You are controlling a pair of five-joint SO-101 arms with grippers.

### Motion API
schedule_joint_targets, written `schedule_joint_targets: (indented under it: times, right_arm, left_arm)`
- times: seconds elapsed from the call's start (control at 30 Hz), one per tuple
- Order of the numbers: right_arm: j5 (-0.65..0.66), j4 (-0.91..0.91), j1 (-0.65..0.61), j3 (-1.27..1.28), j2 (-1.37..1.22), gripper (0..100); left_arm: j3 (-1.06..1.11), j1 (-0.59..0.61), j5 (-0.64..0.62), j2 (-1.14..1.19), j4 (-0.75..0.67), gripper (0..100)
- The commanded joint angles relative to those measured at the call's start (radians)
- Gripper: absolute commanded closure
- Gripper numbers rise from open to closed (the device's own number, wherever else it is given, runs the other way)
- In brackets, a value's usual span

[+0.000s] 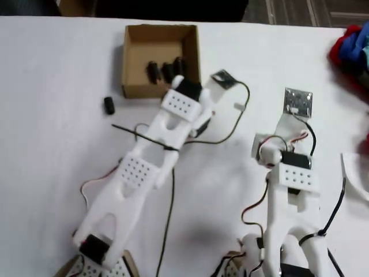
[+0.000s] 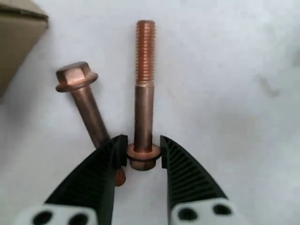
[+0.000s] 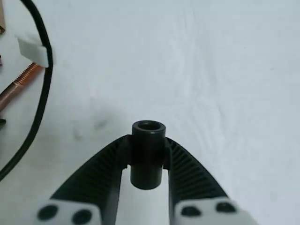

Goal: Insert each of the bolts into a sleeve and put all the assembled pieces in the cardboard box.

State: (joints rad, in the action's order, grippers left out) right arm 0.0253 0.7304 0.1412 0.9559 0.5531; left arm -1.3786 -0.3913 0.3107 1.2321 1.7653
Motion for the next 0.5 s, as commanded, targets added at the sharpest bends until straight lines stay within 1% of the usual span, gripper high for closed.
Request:
schedule_joint_targets:
  times: [0.0,0.13,0.3,0.37,0.47]
  right_arm:
    - [-0.006,-0.013,0.007,-0.005,0.039,97.8]
    - [-0.006,-0.016,0.007,-0.005,0.039,97.8]
    - [-0.006,-0.018,0.007,-0.005,0.039,97.8]
    - [-0.006,-0.019,0.007,-0.005,0.039,97.8]
    - [-0.006,-0.019,0.007,-0.005,0.039,97.8]
  left_arm:
    - [-0.044,0.066,0.146,-0.129,0.020,98]
    - [-0.038,0.133,0.273,-0.233,0.021,98]
    - [-0.010,0.232,0.347,-0.322,0.023,98]
    - [0.067,0.265,0.364,-0.364,0.023,98]
    - [0.288,0.307,0.411,-0.446,0.023,98]
